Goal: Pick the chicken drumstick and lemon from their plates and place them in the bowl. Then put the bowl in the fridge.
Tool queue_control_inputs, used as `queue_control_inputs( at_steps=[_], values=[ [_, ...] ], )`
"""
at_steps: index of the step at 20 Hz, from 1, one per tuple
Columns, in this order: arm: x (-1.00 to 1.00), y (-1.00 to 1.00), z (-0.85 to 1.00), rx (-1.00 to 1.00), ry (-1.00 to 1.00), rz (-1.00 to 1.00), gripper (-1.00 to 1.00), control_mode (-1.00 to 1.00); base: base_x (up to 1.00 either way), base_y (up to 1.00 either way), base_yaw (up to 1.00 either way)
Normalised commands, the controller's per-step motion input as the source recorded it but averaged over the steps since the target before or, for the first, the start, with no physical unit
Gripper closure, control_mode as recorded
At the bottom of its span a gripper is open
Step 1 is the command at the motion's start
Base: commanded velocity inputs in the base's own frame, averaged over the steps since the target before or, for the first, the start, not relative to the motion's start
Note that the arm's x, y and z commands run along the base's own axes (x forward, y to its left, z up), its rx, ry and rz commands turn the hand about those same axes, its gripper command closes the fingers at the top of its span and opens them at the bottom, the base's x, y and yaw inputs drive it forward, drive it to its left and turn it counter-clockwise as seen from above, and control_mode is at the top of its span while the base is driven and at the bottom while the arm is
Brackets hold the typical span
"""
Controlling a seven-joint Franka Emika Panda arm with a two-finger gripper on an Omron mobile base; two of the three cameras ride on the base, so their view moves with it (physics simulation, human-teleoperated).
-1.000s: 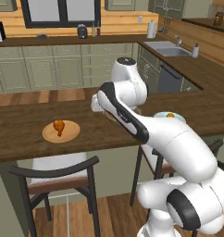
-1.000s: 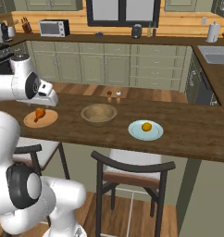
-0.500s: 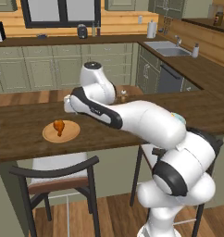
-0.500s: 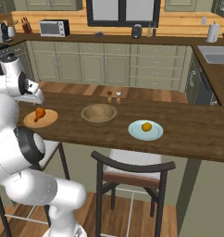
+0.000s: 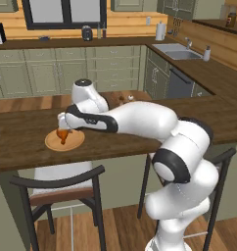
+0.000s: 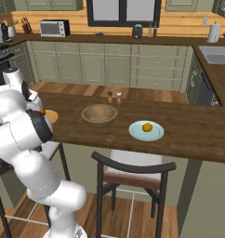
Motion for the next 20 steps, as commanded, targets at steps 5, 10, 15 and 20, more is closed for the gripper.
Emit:
queue_control_inputs(
  at_steps=[5, 10, 15, 20],
  values=[
    [0.18, 0.16, -0.26, 0.00, 0.00, 0.01, -1.00, -1.00, 0.00, 0.00, 0.00],
    [0.41, 0.37, -0.20, 0.00, 0.01, 0.00, -1.00, -1.00, 0.00, 0.00, 0.00],
    [0.56, 0.44, -0.15, -0.01, 0.00, 0.00, -1.00, -1.00, 0.00, 0.00, 0.00],
    [0.52, 0.09, -0.14, 0.00, 0.00, -0.01, -1.00, -1.00, 0.00, 0.00, 0.00]
  ],
)
